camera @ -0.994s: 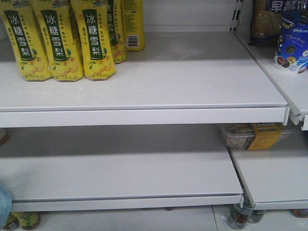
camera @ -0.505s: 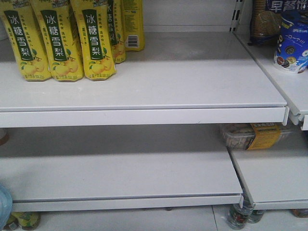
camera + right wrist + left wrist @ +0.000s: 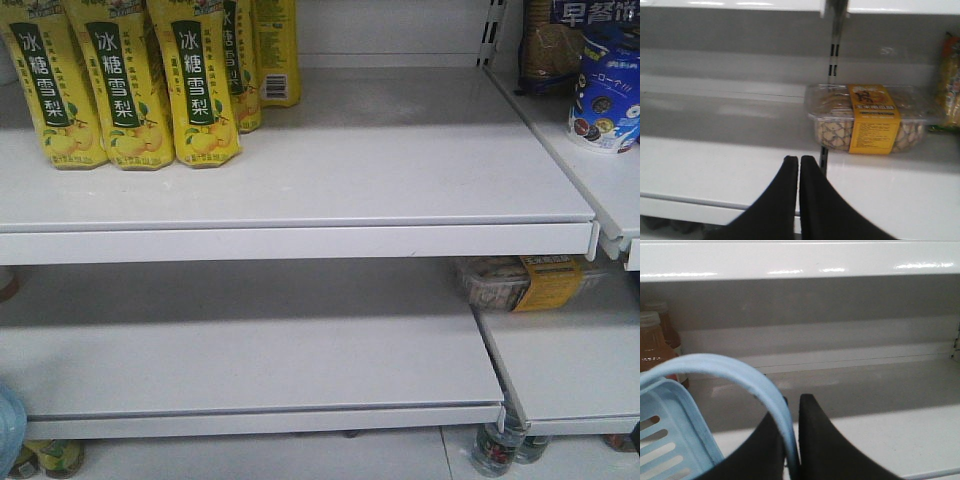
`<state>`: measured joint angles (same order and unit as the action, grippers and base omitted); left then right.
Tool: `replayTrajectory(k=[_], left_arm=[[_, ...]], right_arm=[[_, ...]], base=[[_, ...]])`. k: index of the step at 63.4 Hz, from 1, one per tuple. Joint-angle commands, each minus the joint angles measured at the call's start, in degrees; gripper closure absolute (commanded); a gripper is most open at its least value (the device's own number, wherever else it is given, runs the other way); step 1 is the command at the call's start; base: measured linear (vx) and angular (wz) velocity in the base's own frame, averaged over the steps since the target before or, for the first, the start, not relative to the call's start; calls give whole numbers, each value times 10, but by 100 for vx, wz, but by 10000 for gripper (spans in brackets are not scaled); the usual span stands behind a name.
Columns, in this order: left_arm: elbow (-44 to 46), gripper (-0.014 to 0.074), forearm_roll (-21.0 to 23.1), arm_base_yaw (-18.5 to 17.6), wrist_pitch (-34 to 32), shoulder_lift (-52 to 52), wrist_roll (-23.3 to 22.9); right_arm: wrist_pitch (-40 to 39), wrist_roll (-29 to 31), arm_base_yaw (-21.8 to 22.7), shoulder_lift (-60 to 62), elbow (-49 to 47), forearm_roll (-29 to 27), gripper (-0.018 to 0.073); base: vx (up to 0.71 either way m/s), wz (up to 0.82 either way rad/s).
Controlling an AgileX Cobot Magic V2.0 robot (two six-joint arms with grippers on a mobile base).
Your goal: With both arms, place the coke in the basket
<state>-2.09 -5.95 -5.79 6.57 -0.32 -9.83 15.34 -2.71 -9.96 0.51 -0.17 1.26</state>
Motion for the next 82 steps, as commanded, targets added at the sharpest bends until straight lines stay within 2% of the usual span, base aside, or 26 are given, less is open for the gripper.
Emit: replayTrajectory(k=[1, 7, 17, 36, 48, 58, 70, 82], left_arm=[[-2, 603, -30, -1, -85, -12, 27], [-2, 603, -30, -1, -85, -12, 27], [-2, 603, -30, -1, -85, -12, 27], [-2, 603, -30, -1, -85, -12, 27], [-2, 603, -30, -1, -85, -12, 27], [-2, 603, -30, -1, -85, -12, 27], [-2, 603, -30, -1, -85, -12, 27], [-2, 603, -30, -1, -85, -12, 27]], right_arm=[[-89, -8, 40, 11, 10, -13, 564], [-116, -36, 57, 11, 24, -9, 564], [-153, -37, 60, 11, 24, 27, 564], [-290, -37, 60, 11, 24, 37, 564], [-285, -37, 60, 11, 24, 30, 564], [-277, -37, 60, 11, 24, -27, 564], [-277, -37, 60, 11, 24, -2, 564], [-277, -39, 60, 11, 24, 0, 564]], base=[[0, 0], [0, 0], [0, 0], [0, 0], [0, 0], [0, 0], [0, 0], [0, 0]])
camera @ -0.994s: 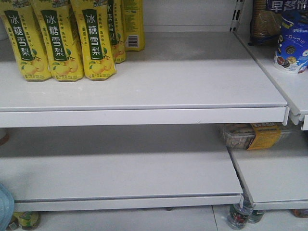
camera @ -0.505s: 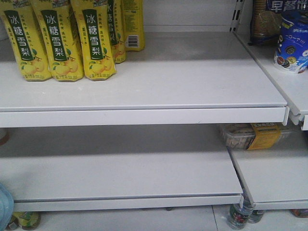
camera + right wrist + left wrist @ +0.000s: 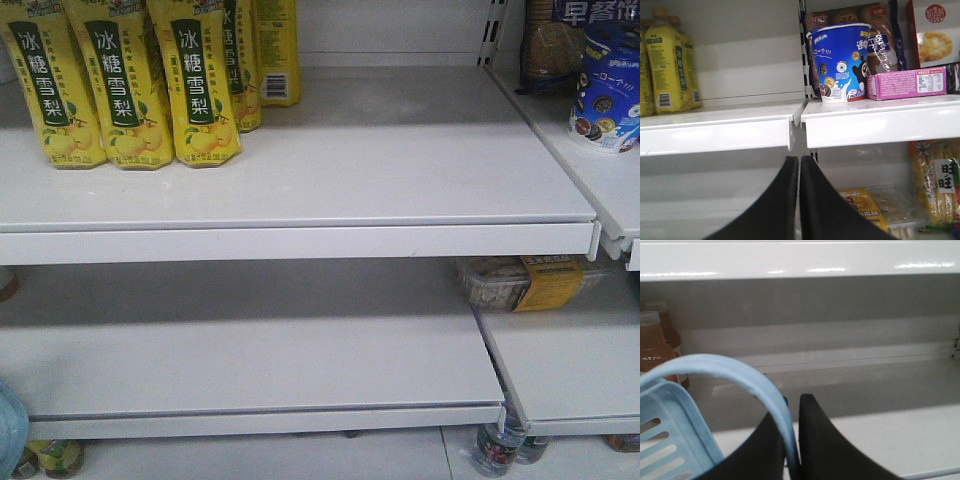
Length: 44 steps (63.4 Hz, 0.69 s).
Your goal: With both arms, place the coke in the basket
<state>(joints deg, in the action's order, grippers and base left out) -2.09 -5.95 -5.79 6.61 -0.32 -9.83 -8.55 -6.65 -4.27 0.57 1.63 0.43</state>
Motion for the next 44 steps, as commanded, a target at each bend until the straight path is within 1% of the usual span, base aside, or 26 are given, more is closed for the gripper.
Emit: replayTrajectory(k=[1, 44], left_arm=[[-2, 603, -30, -1, -85, -12, 27], [-2, 603, -30, -1, -85, -12, 27]], right_arm=[[-38, 0, 3, 11, 6, 8, 564], [-38, 0, 3, 11, 6, 8, 564]], base=[[0, 0], [0, 0]])
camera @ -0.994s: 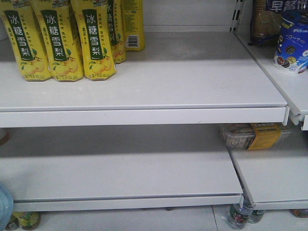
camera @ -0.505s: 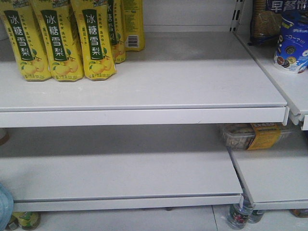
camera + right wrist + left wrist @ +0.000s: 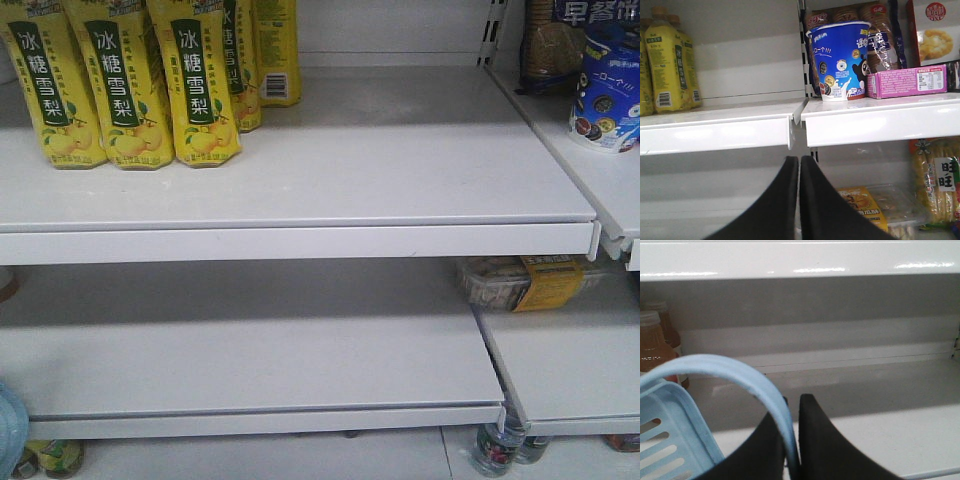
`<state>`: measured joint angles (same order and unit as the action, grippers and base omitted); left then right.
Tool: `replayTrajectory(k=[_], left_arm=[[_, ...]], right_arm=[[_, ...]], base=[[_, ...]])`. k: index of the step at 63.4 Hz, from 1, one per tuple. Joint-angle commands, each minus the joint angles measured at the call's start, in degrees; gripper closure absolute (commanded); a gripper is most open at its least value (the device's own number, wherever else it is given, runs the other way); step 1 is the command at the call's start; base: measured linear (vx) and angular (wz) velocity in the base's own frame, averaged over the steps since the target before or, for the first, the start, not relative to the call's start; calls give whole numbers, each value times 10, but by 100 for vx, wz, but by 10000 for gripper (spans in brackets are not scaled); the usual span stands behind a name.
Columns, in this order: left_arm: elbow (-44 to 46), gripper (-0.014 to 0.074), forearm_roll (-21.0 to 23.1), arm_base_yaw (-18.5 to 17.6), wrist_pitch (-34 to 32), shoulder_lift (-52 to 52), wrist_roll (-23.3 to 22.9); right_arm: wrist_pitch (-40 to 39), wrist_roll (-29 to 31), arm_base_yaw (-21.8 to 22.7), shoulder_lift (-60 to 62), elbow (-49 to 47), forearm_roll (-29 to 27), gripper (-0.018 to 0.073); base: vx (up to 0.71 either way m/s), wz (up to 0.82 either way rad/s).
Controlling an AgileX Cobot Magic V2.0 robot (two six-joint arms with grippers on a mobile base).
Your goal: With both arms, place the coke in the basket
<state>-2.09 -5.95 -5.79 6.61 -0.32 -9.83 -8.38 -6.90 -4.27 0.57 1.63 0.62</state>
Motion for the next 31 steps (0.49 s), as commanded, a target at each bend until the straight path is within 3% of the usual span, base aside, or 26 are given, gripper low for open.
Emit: replayTrajectory(k=[1, 31], left_arm=[[-2, 603, -30, -1, -85, -12, 27], [-2, 603, -30, -1, -85, -12, 27]], right_arm=[[-40, 3, 3, 11, 6, 7, 564], [-41, 3, 3, 11, 6, 7, 564]], base=[[0, 0], [0, 0]])
